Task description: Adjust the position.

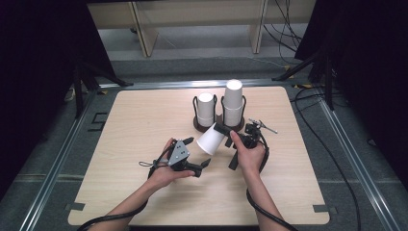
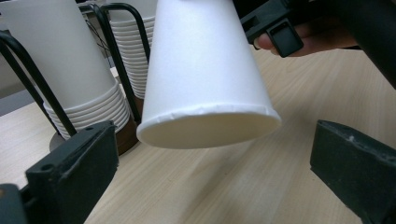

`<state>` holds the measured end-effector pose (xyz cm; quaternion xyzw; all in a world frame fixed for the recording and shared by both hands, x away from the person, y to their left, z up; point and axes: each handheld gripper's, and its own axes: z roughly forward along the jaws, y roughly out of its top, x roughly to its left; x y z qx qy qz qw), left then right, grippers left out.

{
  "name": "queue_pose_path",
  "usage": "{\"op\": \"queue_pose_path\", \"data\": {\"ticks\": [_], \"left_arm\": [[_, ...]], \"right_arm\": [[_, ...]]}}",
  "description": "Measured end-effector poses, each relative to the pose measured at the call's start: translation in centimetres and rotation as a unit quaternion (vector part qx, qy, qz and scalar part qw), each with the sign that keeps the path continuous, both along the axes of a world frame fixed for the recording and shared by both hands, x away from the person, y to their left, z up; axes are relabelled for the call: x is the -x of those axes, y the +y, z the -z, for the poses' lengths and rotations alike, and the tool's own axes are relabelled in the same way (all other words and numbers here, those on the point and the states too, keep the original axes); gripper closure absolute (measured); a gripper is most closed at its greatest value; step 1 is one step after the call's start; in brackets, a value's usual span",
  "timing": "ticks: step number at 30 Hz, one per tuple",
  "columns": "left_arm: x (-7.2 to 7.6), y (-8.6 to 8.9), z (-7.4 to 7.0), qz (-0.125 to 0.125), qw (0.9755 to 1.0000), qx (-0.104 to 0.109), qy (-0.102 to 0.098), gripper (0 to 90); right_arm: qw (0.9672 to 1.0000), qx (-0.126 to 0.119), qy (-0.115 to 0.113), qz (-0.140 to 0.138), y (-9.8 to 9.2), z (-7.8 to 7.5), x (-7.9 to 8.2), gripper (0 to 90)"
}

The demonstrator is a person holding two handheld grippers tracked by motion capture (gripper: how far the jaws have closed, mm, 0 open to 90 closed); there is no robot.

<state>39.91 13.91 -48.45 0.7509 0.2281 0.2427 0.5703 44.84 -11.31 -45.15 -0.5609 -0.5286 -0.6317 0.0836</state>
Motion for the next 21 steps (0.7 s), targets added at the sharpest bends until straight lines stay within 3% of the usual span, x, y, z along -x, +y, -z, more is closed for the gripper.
{"op": "queue_pose_path", "data": {"ticks": [9, 10, 11, 14, 18, 20, 21], "left_arm": [[-0.39, -0.2, 0.08, 0.008, 0.9998, 0.008, 0.014, 2.0], [-0.4, -0.28, 0.09, 0.008, 0.9998, 0.011, 0.016, 2.3], [-0.45, -0.42, 0.13, 0.008, 0.9997, 0.017, 0.015, 2.3], [-0.53, -0.6, 0.07, 0.007, 0.9998, 0.016, 0.014, 2.5], [-0.72, -0.67, -0.05, 0.0, 0.9997, 0.022, 0.008, 4.2], [-0.82, -0.69, -0.04, -0.002, 0.9996, 0.026, 0.008, 5.0], [-0.82, -0.72, -0.01, -0.003, 0.9996, 0.025, 0.009, 5.0]], "right_arm": [[0.9999, -0.009, -0.003, 0.002, 0.05, 0.04, 0.06, 35.8], [0.9997, -0.021, 0.009, 0.006, 0.15, -0.08, 0.16, 35.9], [0.9999, -0.012, -0.003, 0.003, 0.06, 0.1, 0.05, 35.9], [0.9999, -0.016, 0.005, 0.0, 0.12, 0.01, 0.09, 35.9], [0.9997, -0.025, -0.003, -0.004, 0.05, 0.14, -0.04, 35.9], [0.9996, -0.026, 0.008, 0.004, -0.04, -0.08, 0.09, 35.9], [0.9998, -0.021, 0.002, 0.006, -0.1, -0.02, 0.0, 35.9]]}}
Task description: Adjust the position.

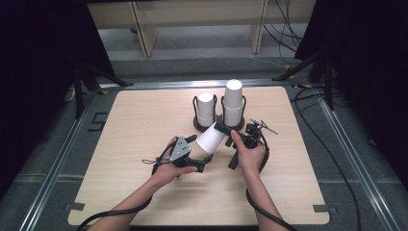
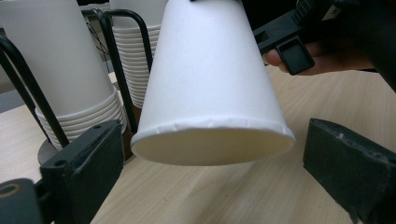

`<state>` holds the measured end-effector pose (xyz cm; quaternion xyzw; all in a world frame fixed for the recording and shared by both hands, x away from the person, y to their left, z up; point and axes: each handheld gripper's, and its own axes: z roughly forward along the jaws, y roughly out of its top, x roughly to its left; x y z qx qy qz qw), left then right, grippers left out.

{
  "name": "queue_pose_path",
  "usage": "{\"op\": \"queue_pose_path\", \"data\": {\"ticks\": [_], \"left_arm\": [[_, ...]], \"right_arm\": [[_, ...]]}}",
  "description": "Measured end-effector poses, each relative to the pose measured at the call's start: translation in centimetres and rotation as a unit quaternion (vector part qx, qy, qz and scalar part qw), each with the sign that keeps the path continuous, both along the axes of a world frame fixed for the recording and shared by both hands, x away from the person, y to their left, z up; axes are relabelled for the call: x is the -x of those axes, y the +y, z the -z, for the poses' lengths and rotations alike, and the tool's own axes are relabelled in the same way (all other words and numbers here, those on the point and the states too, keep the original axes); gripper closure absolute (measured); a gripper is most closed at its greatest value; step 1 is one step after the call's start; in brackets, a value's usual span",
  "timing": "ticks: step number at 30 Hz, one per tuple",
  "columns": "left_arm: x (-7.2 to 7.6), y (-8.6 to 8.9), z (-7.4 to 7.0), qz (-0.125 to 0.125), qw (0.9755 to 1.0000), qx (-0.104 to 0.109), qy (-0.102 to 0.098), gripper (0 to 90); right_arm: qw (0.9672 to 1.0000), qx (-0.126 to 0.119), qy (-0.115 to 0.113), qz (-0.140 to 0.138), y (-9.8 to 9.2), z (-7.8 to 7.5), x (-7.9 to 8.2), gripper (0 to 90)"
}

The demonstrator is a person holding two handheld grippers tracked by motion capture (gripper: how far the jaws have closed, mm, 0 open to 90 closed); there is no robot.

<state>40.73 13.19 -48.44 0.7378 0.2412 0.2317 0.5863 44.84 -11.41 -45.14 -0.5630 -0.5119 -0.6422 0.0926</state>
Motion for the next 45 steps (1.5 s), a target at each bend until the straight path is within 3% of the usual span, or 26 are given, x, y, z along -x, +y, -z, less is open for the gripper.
{"op": "queue_pose_path", "data": {"ticks": [2, 3, 4, 5, 7, 8, 12, 14, 16, 19, 20, 21, 22, 26, 27, 28, 30, 31, 34, 37, 38, 41, 42, 45], "left_arm": [[-0.06, -0.09, 0.08, 0.0, 1.0, 0.007, -0.002, 5.2], [-0.02, -0.03, 0.01, -0.001, 1.0, 0.003, 0.0, 5.4], [-0.09, -0.09, 0.06, 0.0, 1.0, 0.009, -0.002, 5.4], [-0.15, -0.11, 0.08, 0.001, 0.9999, 0.011, -0.002, 5.6], [-0.17, -0.06, 0.04, -0.001, 1.0, 0.008, 0.004, 5.7], [-0.25, -0.09, 0.05, -0.001, 0.9999, 0.01, 0.004, 5.7], [-0.46, -0.34, 0.13, 0.002, 0.9998, 0.019, -0.001, 6.1], [-0.38, -0.38, 0.03, 0.0, 1.0, 0.008, 0.004, 6.4], [-0.42, -0.53, 0.01, 0.001, 1.0, 0.009, 0.003, 6.7], [-0.53, -0.7, -0.02, 0.0, 0.9999, 0.013, 0.001, 7.3], [-0.62, -0.78, 0.04, 0.002, 0.9998, 0.017, -0.002, 8.1], [-0.56, -0.7, -0.05, -0.001, 1.0, 0.007, 0.002, 8.1], [-0.57, -0.76, -0.04, -0.001, 1.0, 0.009, 0.003, 8.7], [-0.5, -0.94, -0.05, -0.002, 0.9999, 0.011, 0.0, 10.5], [-0.47, -0.94, -0.05, -0.002, 0.9999, 0.011, -0.001, 12.6], [-0.5, -0.93, -0.05, -0.001, 0.9999, 0.013, -0.006, 14.7], [-0.52, -0.97, -0.05, 0.0, 0.9998, 0.016, -0.008, 15.1], [-0.41, -0.85, -0.18, -0.002, 1.0, 0.007, -0.005, 16.6], [-0.36, -0.89, -0.2, 0.001, 0.9998, 0.019, -0.011, 18.4], [-0.29, -0.7, -0.3, 0.002, 0.9999, 0.012, -0.009, 20.7], [-0.31, -0.67, -0.28, 0.004, 0.9999, 0.015, -0.007, 21.7], [-0.29, -0.6, -0.33, 0.002, 0.9999, 0.013, -0.006, 22.6], [-0.39, -0.66, -0.29, 0.005, 0.9997, 0.023, -0.009, 22.6], [-0.3, -0.47, -0.5, 0.005, 0.9999, 0.014, -0.004, 23.4]], "right_arm": [[1.0, -0.007, 0.005, 0.0, -0.04, -0.15, 0.03, 35.9], [0.9991, -0.025, 0.034, -0.004, 0.03, -0.51, 0.26, 35.9], [0.9999, -0.009, 0.009, 0.003, -0.06, -0.25, 0.03, 35.9], [0.9998, -0.013, 0.014, 0.001, -0.04, -0.32, 0.07, 35.9], [1.0, -0.009, 0.002, 0.0, -0.09, -0.22, 0.0, 35.9], [0.9998, -0.016, 0.01, -0.001, -0.02, -0.3, 0.06, 35.9], [0.9999, -0.01, 0.006, 0.002, 0.08, -0.14, -0.02, 35.9], [0.9996, -0.022, 0.018, 0.0, 0.24, -0.16, 0.08, 35.9], [0.9999, -0.015, 0.006, -0.001, 0.23, 0.06, -0.02, 35.9], [0.9998, -0.021, 0.004, -0.004, 0.23, 0.14, 0.01, 35.9], [0.9994, -0.026, 0.023, 0.001, 0.28, -0.04, 0.12, 35.9], [0.9994, -0.026, 0.023, 0.001, 0.28, -0.04, 0.12, 35.9], [0.9995, -0.028, 0.014, 0.001, 0.18, 0.14, 0.02, 35.9], [0.9993, -0.034, 0.013, -0.002, 0.05, 0.26, 0.03, 35.9], [0.999, -0.034, 0.029, 0.006, 0.05, 0.04, 0.17, 35.9], [0.9996, -0.026, 0.013, 0.005, -0.16, 0.13, 0.08, 35.8], [0.9996, -0.025, 0.013, 0.006, -0.16, 0.11, 0.09, 35.8], [0.9997, -0.022, 0.008, 0.008, -0.15, 0.07, 0.11, 35.6], [0.9996, -0.026, 0.007, 0.009, -0.16, 0.01, 0.18, 35.1], [0.9992, -0.039, 0.008, 0.008, -0.14, 0.0, 0.33, 34.4], [0.9994, -0.028, 0.01, 0.016, -0.07, -0.01, 0.35, 33.9], [0.9994, -0.031, 0.011, 0.014, -0.06, 0.01, 0.32, 33.6], [0.9994, -0.029, 0.012, 0.015, -0.04, 0.01, 0.29, 33.4], [0.9994, -0.031, 0.007, 0.016, -0.04, 0.04, 0.23, 32.6]]}}
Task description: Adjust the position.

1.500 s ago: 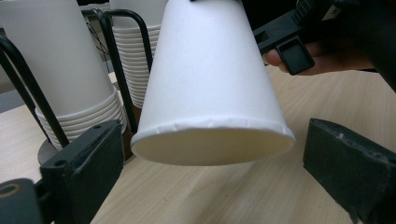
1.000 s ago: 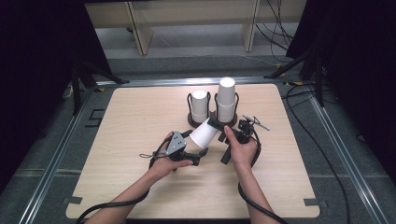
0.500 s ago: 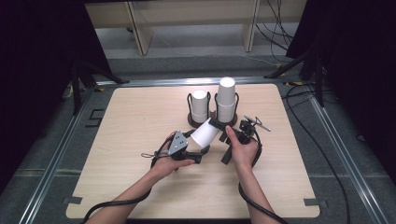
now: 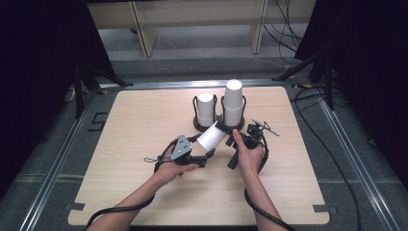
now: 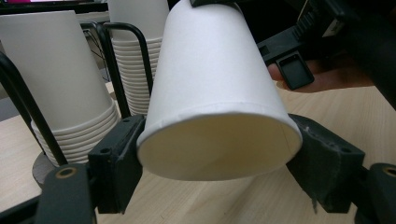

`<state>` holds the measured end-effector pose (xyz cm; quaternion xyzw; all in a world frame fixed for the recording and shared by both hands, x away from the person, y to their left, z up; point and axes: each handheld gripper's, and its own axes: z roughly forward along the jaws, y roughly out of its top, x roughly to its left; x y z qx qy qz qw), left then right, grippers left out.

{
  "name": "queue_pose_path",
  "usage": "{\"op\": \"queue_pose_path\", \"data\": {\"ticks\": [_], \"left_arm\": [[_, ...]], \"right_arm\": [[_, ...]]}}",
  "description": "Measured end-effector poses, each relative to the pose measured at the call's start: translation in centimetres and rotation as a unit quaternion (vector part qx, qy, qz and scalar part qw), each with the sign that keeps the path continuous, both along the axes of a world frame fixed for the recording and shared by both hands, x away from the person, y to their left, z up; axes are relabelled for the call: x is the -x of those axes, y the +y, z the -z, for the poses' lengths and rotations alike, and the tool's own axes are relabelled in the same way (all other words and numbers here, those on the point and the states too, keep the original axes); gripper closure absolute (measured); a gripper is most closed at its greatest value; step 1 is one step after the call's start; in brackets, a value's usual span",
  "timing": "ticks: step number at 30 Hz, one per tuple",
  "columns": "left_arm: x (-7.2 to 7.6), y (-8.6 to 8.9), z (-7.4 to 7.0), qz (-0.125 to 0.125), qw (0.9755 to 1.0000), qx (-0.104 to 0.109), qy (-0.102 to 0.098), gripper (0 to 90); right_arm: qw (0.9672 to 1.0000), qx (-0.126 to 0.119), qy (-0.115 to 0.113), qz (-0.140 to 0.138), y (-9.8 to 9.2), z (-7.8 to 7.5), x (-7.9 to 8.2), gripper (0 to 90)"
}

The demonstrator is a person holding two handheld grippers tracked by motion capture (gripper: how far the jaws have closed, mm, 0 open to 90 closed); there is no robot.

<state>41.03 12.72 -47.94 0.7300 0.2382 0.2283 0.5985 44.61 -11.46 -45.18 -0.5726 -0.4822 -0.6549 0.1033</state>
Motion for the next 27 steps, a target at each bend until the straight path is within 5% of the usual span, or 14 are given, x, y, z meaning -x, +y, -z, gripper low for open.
{"op": "queue_pose_path", "data": {"ticks": [10, 22, 23, 25, 27], "left_arm": [[0.41, -0.15, -0.3, 0.012, 0.9999, 0.003, 0.001, 23.6], [0.53, 0.11, -0.45, 0.018, 0.9998, -0.004, 0.004, 24.7], [0.54, 0.12, -0.46, 0.019, 0.9998, -0.005, 0.004, 24.7], [0.55, 0.15, -0.47, 0.021, 0.9997, -0.005, 0.007, 24.8], [0.59, 0.17, -0.47, 0.023, 0.9997, -0.004, 0.012, 24.9]], "right_arm": [[0.9997, 0.02, -0.015, 0.001, 0.16, 0.18, -0.22, 27.9], [0.9994, 0.021, -0.027, 0.007, 0.06, 0.0, -0.26, 25.8], [0.9999, 0.005, -0.012, 0.006, 0.17, -0.21, -0.13, 25.7], [0.9988, 0.026, -0.039, 0.014, 0.0, -0.05, -0.33, 25.2], [0.9993, 0.018, -0.032, 0.008, 0.0, -0.28, -0.09, 25.1]]}}
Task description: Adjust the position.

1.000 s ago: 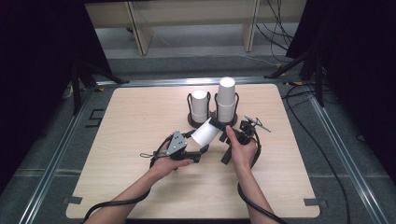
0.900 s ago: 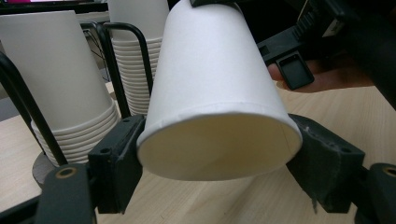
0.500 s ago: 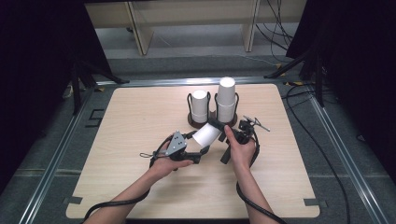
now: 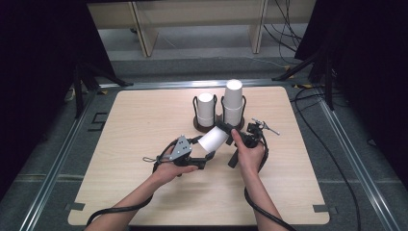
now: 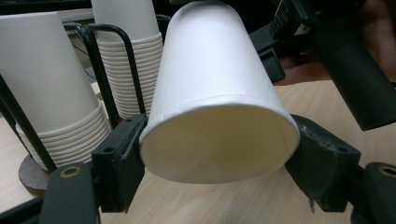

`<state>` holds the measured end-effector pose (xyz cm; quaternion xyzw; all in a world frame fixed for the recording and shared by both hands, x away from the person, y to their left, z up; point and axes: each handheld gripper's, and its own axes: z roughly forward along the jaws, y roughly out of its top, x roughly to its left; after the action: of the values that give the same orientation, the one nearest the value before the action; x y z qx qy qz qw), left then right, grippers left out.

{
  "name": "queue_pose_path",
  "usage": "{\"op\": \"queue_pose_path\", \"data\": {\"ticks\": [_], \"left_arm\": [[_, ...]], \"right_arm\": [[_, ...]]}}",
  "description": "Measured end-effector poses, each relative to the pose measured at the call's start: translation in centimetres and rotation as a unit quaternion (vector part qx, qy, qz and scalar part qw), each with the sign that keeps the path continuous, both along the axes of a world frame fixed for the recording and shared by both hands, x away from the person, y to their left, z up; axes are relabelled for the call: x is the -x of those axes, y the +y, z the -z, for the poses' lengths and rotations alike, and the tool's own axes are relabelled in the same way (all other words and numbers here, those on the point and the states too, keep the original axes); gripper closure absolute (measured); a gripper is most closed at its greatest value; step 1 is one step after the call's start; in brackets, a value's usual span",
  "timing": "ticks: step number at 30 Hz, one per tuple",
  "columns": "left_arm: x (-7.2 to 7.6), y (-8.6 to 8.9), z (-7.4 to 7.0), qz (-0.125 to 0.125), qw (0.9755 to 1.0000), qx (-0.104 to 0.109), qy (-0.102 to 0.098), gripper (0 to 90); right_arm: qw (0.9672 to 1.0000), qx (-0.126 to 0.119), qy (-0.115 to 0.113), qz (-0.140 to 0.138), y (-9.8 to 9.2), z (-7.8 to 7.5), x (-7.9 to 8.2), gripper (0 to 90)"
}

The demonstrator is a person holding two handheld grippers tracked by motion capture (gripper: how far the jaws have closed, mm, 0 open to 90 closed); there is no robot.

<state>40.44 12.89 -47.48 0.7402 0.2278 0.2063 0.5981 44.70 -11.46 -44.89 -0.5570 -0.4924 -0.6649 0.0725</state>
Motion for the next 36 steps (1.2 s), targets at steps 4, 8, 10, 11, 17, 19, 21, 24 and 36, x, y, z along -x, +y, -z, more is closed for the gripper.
{"op": "queue_pose_path", "data": {"ticks": [4, 8, 10, 11, 17, 19, 21, 24, 36], "left_arm": [[0.0, 0.1, 0.0, 0.003, 1.0, -0.002, 0.001, 25.2], [0.1, 0.2, -0.1, 0.005, 1.0, -0.004, 0.001, 25.5], [0.1, 0.3, -0.2, 0.007, 1.0, -0.004, 0.004, 25.7], [0.0, 0.3, -0.1, 0.007, 1.0, 0.0, 0.001, 26.0], [0.0, 0.9, -0.4, 0.007, 0.9999, -0.007, 0.006, 26.3], [0.0, 1.1, -0.4, 0.007, 1.0, -0.003, 0.002, 26.4], [0.0, 1.3, -0.5, 0.006, 0.9999, -0.01, 0.005, 26.6], [0.0, 1.5, -0.5, 0.006, 0.9999, -0.01, 0.004, 26.7], [0.0, 2.0, -0.5, 0.015, 0.9996, -0.019, 0.017, 27.3]], "right_arm": [[0.9996, 0.02, -0.018, 0.011, -0.1, 0.1, -0.2, 24.6], [0.9995, 0.023, -0.017, 0.013, -0.2, 0.0, -0.2, 24.6], [0.9992, 0.029, -0.024, 0.015, -0.3, -0.1, -0.2, 24.5], [0.9989, 0.032, -0.032, 0.011, -0.5, -0.1, -0.2, 24.3], [0.9961, 0.059, -0.064, 0.012, -0.8, -0.4, -0.2, 24.1], [0.9962, 0.063, -0.058, 0.016, -0.9, -0.4, -0.2, 24.0], [0.9958, 0.063, -0.065, 0.012, -1.2, -0.4, -0.1, 24.0], [0.9953, 0.066, -0.068, 0.018, -1.5, -0.4, -0.1, 23.8], [0.9932, 0.083, -0.081, 0.009, -2.5, -0.4, 0.1, 25.9]]}}
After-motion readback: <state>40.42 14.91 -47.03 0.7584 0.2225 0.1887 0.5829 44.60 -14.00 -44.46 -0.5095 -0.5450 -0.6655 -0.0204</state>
